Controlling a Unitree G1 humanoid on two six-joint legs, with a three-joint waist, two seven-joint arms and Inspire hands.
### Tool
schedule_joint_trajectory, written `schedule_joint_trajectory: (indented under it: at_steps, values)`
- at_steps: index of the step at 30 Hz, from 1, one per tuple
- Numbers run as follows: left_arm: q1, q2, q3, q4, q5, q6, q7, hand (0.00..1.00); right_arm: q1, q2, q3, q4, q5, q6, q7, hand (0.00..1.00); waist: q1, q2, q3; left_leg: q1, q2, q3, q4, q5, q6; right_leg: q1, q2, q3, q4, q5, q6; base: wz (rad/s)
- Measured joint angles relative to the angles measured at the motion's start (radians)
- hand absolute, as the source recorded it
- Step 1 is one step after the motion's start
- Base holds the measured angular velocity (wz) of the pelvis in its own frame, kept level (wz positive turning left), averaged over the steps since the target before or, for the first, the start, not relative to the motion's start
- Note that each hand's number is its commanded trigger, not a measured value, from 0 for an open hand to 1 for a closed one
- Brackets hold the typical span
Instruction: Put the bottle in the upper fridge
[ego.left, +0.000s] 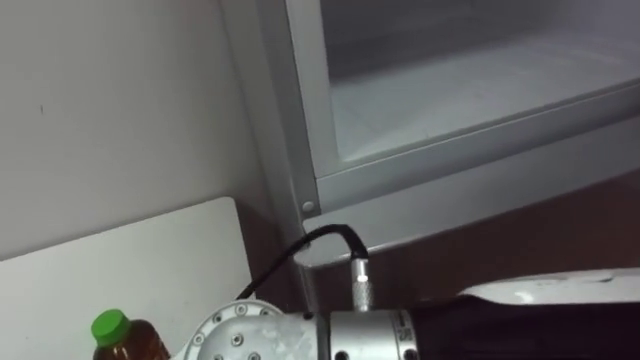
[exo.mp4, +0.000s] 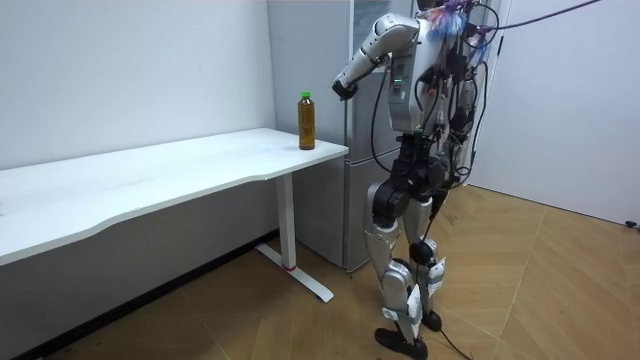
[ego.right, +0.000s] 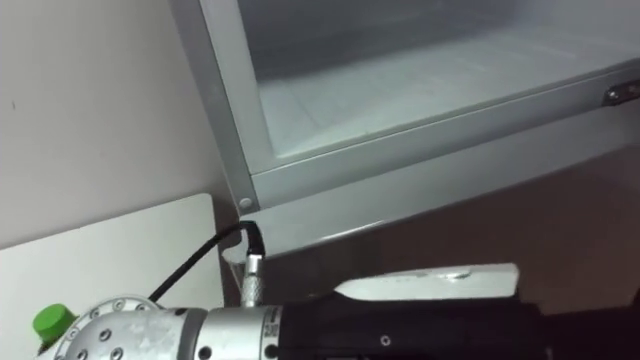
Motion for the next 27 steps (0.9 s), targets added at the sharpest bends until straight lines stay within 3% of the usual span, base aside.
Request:
schedule_joint_trajectory:
  at_steps: [6, 8, 12, 14, 18, 22, 27]
  values:
    - [-0.014, -0.034, -0.01, 0.041, 0.0, -0.016, 0.013, 0.0, 0.011, -0.002, -0.001, 0.001, -0.027, -0.01, 0.0, 0.0, -0.044, -0.001, -0.001, 0.016, 0.001, 0.055, 0.0, 0.0, 0.0, 0.001, 0.001, 0.03, 0.002, 0.0, 0.0, -0.19]
    - [-0.014, -0.038, -0.015, 0.061, 0.003, -0.016, 0.013, 0.0, 0.02, -0.001, -0.001, 0.002, -0.028, -0.01, 0.001, 0.0, -0.044, -0.004, -0.0007, 0.03, 0.002, 0.088, 0.0, 0.0, 0.0, 0.0, 0.007, 0.067, 0.003, 0.0, 0.0, -0.41]
    - [-0.014, -0.055, -0.016, 0.07, 0.058, -0.017, 0.013, 0.0, 0.031, -0.001, -0.002, 0.004, -0.029, -0.009, 0.0, 0.0, -0.059, -0.004, -0.0012, 0.043, 0.003, 0.115, -0.001, 0.0, 0.0, -0.002, 0.013, 0.102, -0.001, 0.0, 0.001, -0.35]
    - [-0.014, -0.067, -0.018, 0.074, 0.098, -0.018, 0.013, 0.0, 0.031, -0.001, -0.002, 0.005, -0.029, -0.009, 0.0, 0.0, -0.061, 0.0, -0.0048, 0.048, 0.007, 0.145, 0.0, -0.001, -0.002, -0.009, 0.019, 0.134, 0.0, 0.004, 0.001, -0.39]
    - [-0.015, -0.084, -0.034, 0.113, 0.106, -0.047, 0.021, 0.0, 0.032, 0.0, -0.001, 0.006, -0.034, -0.009, -0.001, 0.0, -0.092, 0.006, -0.0091, 0.054, 0.013, 0.157, 0.0, -0.002, -0.003, -0.007, 0.023, 0.143, 0.003, 0.012, -0.003, -0.17]
    - [-0.015, -0.09, -0.046, 0.152, 0.106, -0.075, 0.035, 0.0, 0.03, 0.0, -0.003, 0.01, -0.092, -0.009, -0.007, 0.0, -0.115, 0.014, -0.0112, 0.074, 0.034, 0.179, 0.001, -0.016, -0.026, 0.003, 0.043, 0.162, 0.0, 0.018, -0.013, -0.22]
    - [-0.015, -0.106, -0.046, 0.174, 0.105, -0.095, 0.059, 0.0, 0.021, -0.004, -0.004, 0.018, -0.151, -0.009, -0.015, 0.0, -0.139, 0.04, -0.0065, 0.078, 0.041, 0.191, 0.0, -0.016, -0.027, 0.001, 0.052, 0.172, 0.0, 0.019, -0.02, -0.09]
